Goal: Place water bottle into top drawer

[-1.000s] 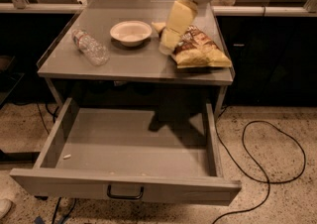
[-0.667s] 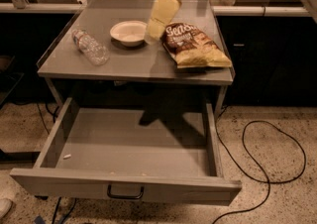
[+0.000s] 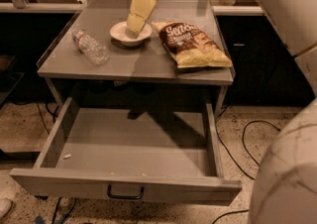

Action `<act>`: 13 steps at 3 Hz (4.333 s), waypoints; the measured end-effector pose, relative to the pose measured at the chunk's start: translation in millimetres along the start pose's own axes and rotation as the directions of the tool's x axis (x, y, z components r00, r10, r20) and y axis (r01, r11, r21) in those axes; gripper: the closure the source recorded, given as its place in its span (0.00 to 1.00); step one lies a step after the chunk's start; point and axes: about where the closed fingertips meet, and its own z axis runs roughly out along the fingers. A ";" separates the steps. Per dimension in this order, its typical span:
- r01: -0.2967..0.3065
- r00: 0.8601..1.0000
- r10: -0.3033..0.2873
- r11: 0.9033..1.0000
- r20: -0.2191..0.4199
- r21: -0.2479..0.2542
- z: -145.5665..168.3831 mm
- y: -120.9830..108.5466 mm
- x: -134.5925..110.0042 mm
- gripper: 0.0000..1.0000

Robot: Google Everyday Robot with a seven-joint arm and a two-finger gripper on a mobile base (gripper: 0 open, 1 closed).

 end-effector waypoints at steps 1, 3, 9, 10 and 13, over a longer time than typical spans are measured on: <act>0.021 1.000 -0.021 0.999 0.009 -0.031 24.3 1.2 -21.1 0.00; 0.040 0.999 -0.042 0.993 -0.018 -0.113 72.2 -1.9 -60.0 0.00; -0.330 0.941 0.338 0.926 0.015 -0.184 165.4 -16.4 -116.6 0.00; -0.384 0.921 0.388 0.911 -0.001 -0.149 171.4 -37.0 -112.0 0.00; -0.348 0.935 0.353 0.914 -0.013 -0.209 196.9 -24.4 -130.9 0.00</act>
Offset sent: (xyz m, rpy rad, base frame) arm 0.0431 0.0947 -0.0261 -0.0717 0.0907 0.0744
